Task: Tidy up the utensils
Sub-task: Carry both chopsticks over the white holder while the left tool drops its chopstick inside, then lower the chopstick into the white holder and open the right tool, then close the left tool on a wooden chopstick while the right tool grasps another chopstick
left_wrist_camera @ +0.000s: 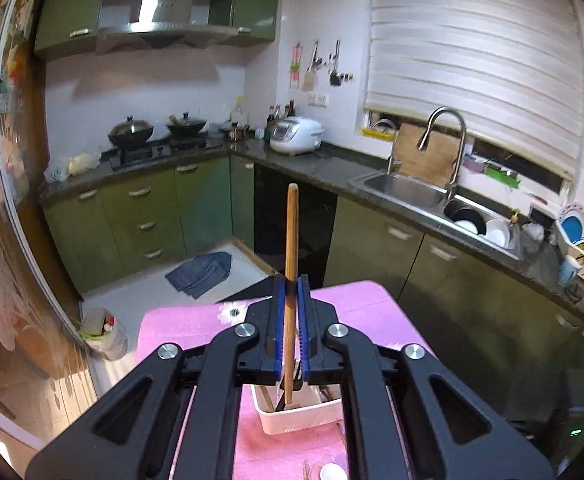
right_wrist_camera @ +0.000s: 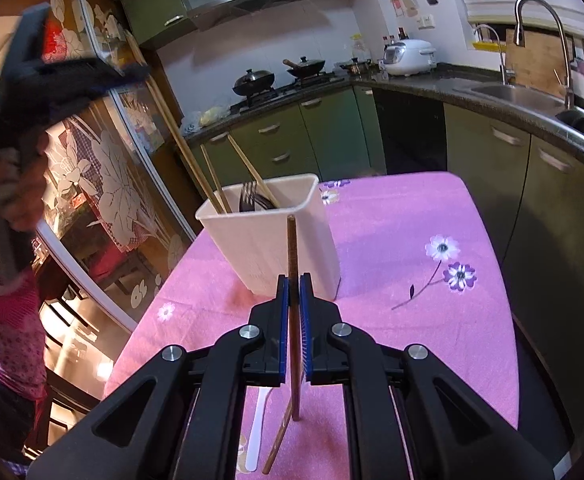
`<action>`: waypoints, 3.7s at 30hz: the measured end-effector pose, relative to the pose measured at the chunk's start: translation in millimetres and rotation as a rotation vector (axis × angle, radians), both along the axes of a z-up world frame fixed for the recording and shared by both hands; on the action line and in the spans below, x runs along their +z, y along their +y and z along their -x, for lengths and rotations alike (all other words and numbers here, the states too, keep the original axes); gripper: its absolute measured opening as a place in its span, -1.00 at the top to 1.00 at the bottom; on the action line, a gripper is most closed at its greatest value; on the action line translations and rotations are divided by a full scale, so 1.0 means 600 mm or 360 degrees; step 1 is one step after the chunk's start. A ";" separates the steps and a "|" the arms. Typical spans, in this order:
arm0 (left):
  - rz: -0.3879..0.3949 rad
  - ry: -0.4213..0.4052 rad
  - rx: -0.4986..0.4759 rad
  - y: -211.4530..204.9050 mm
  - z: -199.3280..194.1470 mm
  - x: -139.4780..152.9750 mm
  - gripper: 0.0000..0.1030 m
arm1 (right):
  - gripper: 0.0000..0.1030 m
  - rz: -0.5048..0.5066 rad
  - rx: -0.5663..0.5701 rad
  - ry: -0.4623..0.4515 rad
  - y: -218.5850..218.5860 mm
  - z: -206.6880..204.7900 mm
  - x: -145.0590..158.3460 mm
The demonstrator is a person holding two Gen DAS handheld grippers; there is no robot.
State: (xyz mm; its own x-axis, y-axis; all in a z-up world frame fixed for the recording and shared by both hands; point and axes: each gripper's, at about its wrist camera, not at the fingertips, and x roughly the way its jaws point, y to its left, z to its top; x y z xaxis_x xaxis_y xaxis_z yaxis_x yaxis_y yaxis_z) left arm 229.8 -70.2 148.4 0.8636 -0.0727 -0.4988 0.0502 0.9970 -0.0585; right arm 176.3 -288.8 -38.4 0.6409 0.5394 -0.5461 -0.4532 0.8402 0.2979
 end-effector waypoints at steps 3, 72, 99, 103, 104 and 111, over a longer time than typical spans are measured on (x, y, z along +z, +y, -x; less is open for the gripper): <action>-0.0022 0.0038 0.0021 0.004 -0.019 -0.040 0.88 | 0.87 -0.0008 -0.0005 -0.0061 0.001 0.000 0.028; -0.0118 0.1019 -0.0156 -0.041 0.108 -0.478 0.81 | 0.24 -0.0003 -0.0162 -0.0046 0.000 -0.020 -0.045; 0.0026 0.0888 -0.0107 0.032 0.131 -0.417 0.88 | 0.62 0.0709 0.0009 0.0460 0.186 -0.126 -0.255; 0.0034 0.0873 -0.0106 0.032 0.131 -0.413 0.88 | 0.84 0.0721 0.0003 0.0440 0.194 -0.125 -0.255; 0.0036 0.0868 -0.0105 0.032 0.133 -0.411 0.88 | 0.84 0.0717 -0.0002 0.0437 0.195 -0.125 -0.255; 0.0044 0.0822 -0.0105 0.038 0.140 -0.393 0.88 | 0.88 0.0584 -0.0030 0.0377 0.155 -0.111 -0.225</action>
